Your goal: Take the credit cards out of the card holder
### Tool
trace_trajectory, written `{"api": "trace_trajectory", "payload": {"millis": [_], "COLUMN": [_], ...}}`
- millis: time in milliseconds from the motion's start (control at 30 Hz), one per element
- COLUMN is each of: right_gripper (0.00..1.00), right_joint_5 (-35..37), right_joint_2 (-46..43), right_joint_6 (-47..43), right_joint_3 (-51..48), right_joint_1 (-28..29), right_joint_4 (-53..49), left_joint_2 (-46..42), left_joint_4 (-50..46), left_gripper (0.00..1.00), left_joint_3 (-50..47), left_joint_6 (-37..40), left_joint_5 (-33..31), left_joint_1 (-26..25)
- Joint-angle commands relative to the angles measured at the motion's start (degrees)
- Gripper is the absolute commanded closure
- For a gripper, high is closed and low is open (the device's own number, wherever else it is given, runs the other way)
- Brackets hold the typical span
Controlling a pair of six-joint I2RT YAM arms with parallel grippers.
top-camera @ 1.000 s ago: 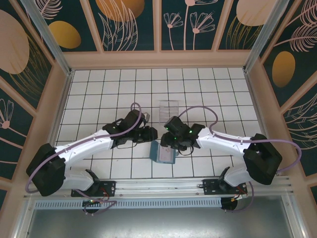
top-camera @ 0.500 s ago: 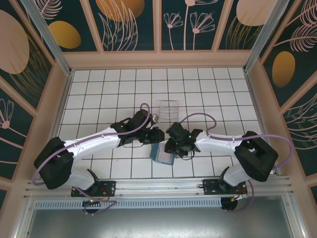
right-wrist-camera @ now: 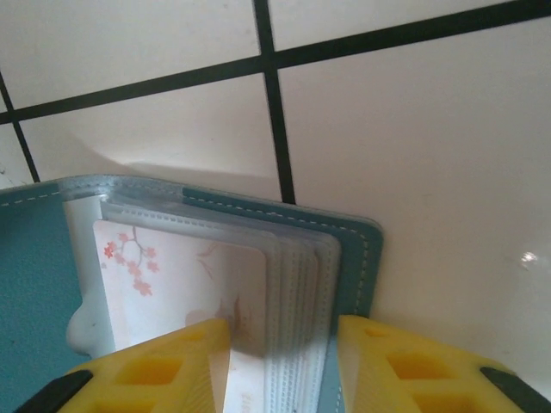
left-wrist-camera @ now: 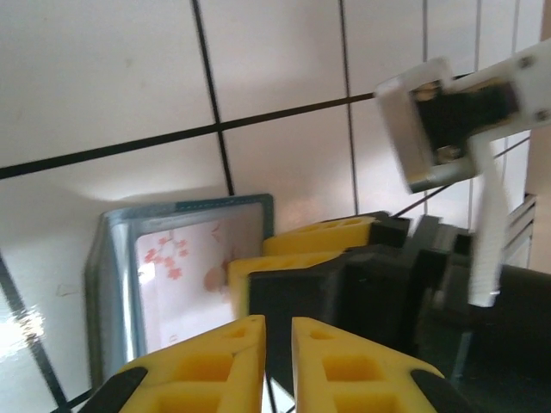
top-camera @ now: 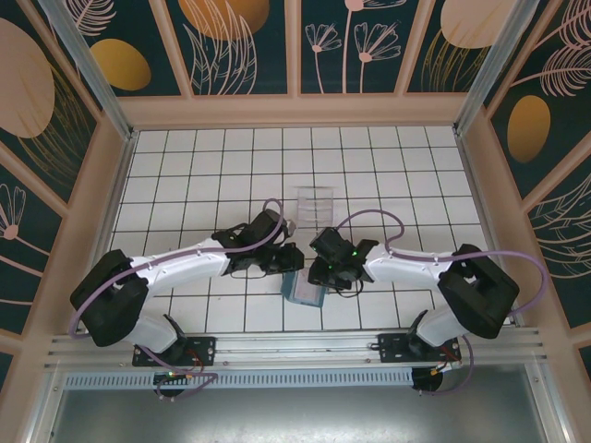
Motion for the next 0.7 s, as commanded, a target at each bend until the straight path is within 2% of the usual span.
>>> {"api": "trace_trajectory", "payload": {"millis": [0,267,467,667], "right_gripper": [0.59,0.56,0.56,0.56], "right_joint_5": [3.65,1.86,-3.01,-3.81], "right_joint_2": [-3.08,-5.86,-2.16,1.37], "right_joint_6": [-0.04,1.7,3.87,5.57], "right_joint_3": [3.5,8.62,9.36,6.37], "right_joint_1": [-0.49,0.92,3.74,5.09], "right_joint_4": [-6.25,-8.22,-2.88,0.27], "left_joint_2": [-0.18,-1.46,-2.94,-2.72], "left_joint_4": [0.8,6.78,13.19,19.46], "left_gripper": [0.85,0.89,0.92,0.93], "left_joint_3": [-3.42,-10.86,-16.63,-21.29], "left_joint_6": [0.54,-2.14,-5.31,-8.5], "left_joint_5": [-1.8,-1.67,-0.3,1.91], "left_joint_1": [-0.18,-0.08,0.37,0.91]}}
